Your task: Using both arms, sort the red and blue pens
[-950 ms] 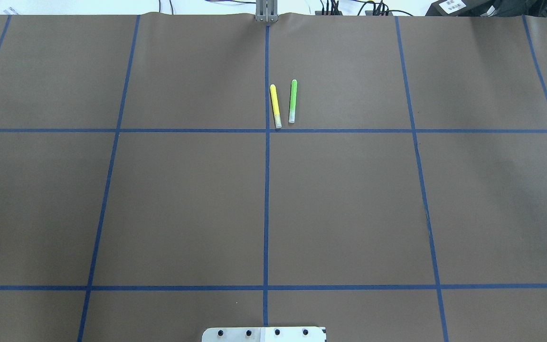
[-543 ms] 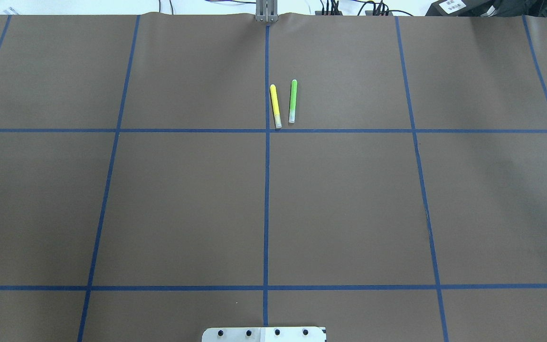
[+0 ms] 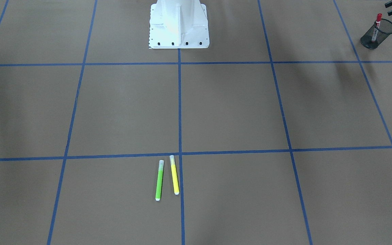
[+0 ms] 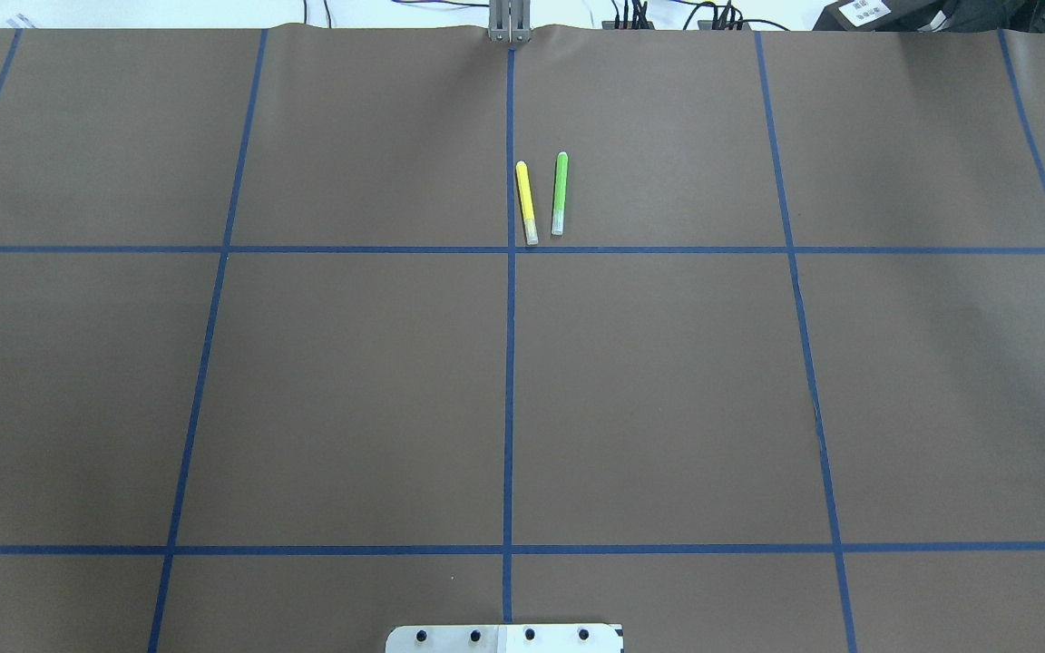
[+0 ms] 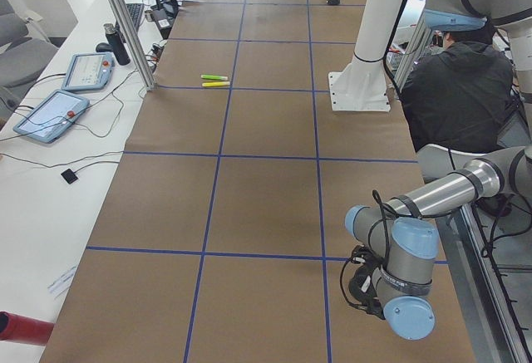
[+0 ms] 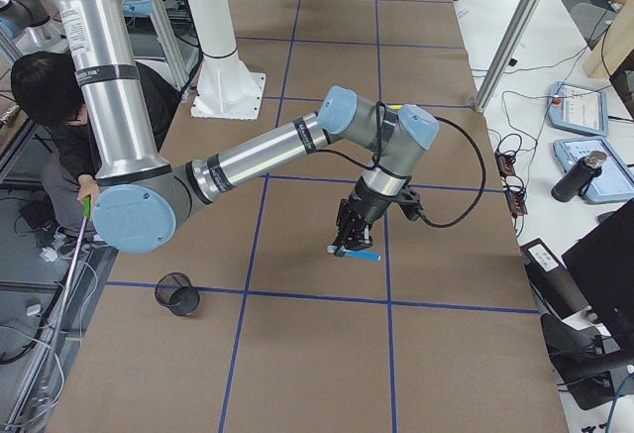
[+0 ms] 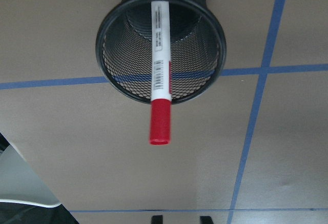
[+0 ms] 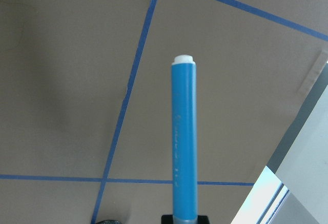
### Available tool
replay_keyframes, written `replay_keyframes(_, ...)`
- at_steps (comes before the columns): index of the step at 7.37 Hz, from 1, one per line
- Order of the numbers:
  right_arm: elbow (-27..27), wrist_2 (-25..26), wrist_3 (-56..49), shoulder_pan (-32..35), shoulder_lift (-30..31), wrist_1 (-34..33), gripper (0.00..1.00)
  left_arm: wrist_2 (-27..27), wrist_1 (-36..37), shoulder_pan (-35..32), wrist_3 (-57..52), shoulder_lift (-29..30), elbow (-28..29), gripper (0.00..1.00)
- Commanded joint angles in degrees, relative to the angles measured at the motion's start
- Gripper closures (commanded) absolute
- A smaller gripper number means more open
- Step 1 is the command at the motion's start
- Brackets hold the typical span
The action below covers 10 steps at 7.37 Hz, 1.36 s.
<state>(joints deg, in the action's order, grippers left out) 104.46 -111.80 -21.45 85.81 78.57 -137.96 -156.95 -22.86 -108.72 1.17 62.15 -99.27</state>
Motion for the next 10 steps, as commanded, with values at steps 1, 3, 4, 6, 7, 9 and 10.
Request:
replay_keyframes(1, 0.13, -0.52, -1.57, 2.07, 2.45, -0.03, 1.0, -0.11, -0.08, 0.0, -0.12, 0.51, -0.22, 0.0)
replay_keyframes(3, 0.13, -1.4, -1.4, 3.83, 6.14, -0.11, 1.0, -0.29, -0.87, 0.0, -0.12, 3.14, -2.92, 0.0)
replay_keyframes(4, 1.26, -2.19, -1.4, 4.36, 8.94, -0.2, 1.0, -0.98, -1.66, 0.0, -0.12, 3.41, -6.95, 0.0)
replay_keyframes(6, 1.88, -6.92, -1.49, 5.06, 15.53, -0.03, 1.0, -1.08, -1.75, 0.0, -0.03, 7.69, -9.01, 0.0)
replay_keyframes(7, 2.15, -7.2, -1.32, 5.07, 18.26, 0.06, 1.0, -0.99, -3.23, 0.0, -0.12, 10.5, -9.36, 0.0)
replay_keyframes(9, 2.14, -9.05, -1.4, 5.07, 22.75, 0.5, 1.0, -0.9, -12.78, 0.09, 1.45, 13.24, -9.98, 0.0)
replay_keyframes(10, 1.89, -9.23, -1.23, 5.07, 25.29, 0.59, 1.0, -0.9, -13.78, 0.09, 6.95, 15.43, -10.5, 0.0)
